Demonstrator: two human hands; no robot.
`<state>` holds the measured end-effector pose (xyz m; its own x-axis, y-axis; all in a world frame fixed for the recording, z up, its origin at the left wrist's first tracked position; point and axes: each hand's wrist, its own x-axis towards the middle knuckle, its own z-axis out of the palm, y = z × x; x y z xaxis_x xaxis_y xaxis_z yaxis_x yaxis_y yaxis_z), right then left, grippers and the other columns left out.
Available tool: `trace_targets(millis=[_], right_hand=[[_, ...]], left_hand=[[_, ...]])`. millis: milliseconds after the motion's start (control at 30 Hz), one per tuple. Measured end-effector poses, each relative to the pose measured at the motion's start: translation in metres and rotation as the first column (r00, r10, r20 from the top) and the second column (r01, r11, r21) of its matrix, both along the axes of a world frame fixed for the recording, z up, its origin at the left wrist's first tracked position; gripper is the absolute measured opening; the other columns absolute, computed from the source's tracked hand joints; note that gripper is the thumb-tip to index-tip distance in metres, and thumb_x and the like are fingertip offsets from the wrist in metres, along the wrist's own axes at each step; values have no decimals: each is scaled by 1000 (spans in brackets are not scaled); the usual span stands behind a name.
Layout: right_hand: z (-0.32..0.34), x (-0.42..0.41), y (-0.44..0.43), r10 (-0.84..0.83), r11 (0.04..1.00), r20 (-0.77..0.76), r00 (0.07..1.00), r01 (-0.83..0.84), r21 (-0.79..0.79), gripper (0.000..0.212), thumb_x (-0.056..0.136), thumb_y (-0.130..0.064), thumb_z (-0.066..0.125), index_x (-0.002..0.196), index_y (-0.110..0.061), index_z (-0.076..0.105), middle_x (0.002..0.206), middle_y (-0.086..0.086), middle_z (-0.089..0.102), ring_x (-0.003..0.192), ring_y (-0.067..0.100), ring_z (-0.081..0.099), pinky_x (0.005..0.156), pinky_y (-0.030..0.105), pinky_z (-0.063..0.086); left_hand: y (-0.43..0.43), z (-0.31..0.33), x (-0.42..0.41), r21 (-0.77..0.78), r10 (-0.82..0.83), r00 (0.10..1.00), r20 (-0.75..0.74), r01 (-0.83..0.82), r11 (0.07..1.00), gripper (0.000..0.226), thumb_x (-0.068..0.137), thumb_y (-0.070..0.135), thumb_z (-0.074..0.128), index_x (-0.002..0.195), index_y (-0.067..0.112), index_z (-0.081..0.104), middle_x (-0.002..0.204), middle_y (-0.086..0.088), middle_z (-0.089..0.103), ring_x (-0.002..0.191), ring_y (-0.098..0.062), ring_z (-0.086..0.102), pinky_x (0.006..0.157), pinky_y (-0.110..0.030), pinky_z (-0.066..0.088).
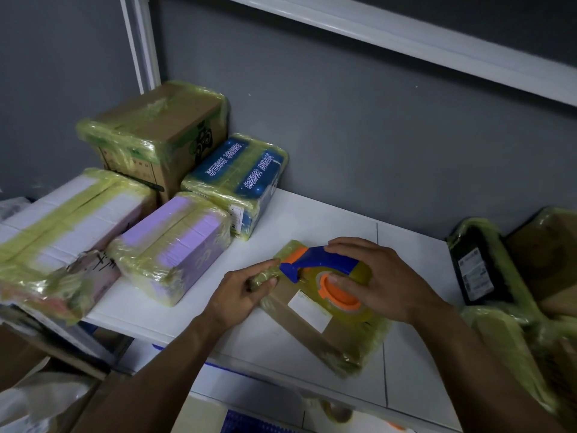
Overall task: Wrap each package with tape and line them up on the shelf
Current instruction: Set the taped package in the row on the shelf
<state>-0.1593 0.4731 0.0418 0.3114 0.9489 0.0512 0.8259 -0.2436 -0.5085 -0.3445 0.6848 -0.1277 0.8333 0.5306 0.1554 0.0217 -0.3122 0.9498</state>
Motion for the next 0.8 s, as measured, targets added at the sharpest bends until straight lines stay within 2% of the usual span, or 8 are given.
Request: trace_targets(millis=[233, 333, 400, 533, 600, 667, 733, 800], right_hand=[[-6, -4, -11, -34, 999, -18, 999, 33, -28, 64, 89, -80, 49, 143, -47, 50, 143, -33, 47, 133, -3, 46, 106, 26, 50], [-14, -7, -7, -70, 998, -57, 996, 70, -3, 51, 99, -70, 39, 139, -44, 56, 140, -32, 50, 129, -6, 50, 105, 26, 50], [-20, -8, -3, -93, 996, -57, 994, 93, -2, 43, 102, -60, 40, 138, -45, 56, 138, -34, 48, 126, -7, 50, 103, 27, 52], [-24, -9, -1, -122, 992, -126, 985, 126, 28, 36, 100, -63, 46, 133, -52, 55, 136, -35, 48, 127, -6, 50, 102, 27, 52], [-23, -12, 0, -113, 990, -181, 977, 126, 57, 34, 94, -69, 48, 127, -62, 55, 136, -33, 49, 129, -3, 50, 102, 29, 52], [-22, -15, 2, -107, 991, -187, 976, 120, 63, 32, 90, -72, 49, 122, -71, 51, 135, -35, 49, 129, -5, 49, 101, 27, 52], [-21, -18, 3, -105, 991, -165, 981, 116, 61, 31, 88, -73, 50, 119, -77, 47, 133, -40, 47, 127, -10, 48, 100, 24, 51], [-19, -18, 5, -112, 990, -164, 980, 124, 64, 31, 87, -71, 51, 117, -78, 47, 131, -42, 49, 126, -11, 48, 100, 23, 50]], left_hand=[[-2, 5, 0, 5, -18, 1000, -5, 18, 1000, 45, 94, 56, 61, 138, 47, 58, 132, 20, 66, 122, -3, 62, 105, -39, 52], [-1, 9, 0, 25, -38, 999, -38, 39, 999, 43, 95, 52, 62, 137, 47, 59, 134, 23, 64, 126, 1, 57, 109, -36, 48], [1, 13, 0, 77, -53, 996, -71, 58, 995, 42, 99, 44, 61, 141, 47, 55, 137, 26, 60, 129, 5, 53, 111, -32, 46], [4, 26, 6, 278, -129, 975, -180, 177, 944, 52, 105, 43, 49, 153, 50, 33, 149, 26, 46, 135, 7, 44, 111, -23, 41], [6, 30, 9, 315, -143, 967, -211, 206, 927, 63, 95, 63, 56, 152, 49, 35, 147, 31, 44, 133, 9, 44, 109, -26, 43], [8, 34, 10, 365, -105, 967, -234, 188, 912, 89, 71, 85, 66, 148, 54, 36, 140, 41, 44, 126, 17, 44, 105, -22, 45], [9, 35, 11, 381, -62, 967, -247, 156, 912, 104, 52, 91, 72, 145, 59, 38, 136, 40, 49, 123, 14, 49, 104, -19, 45], [10, 33, 13, 368, -35, 967, -252, 129, 921, 105, 46, 93, 72, 141, 64, 39, 134, 35, 57, 122, 8, 55, 102, -20, 47]])
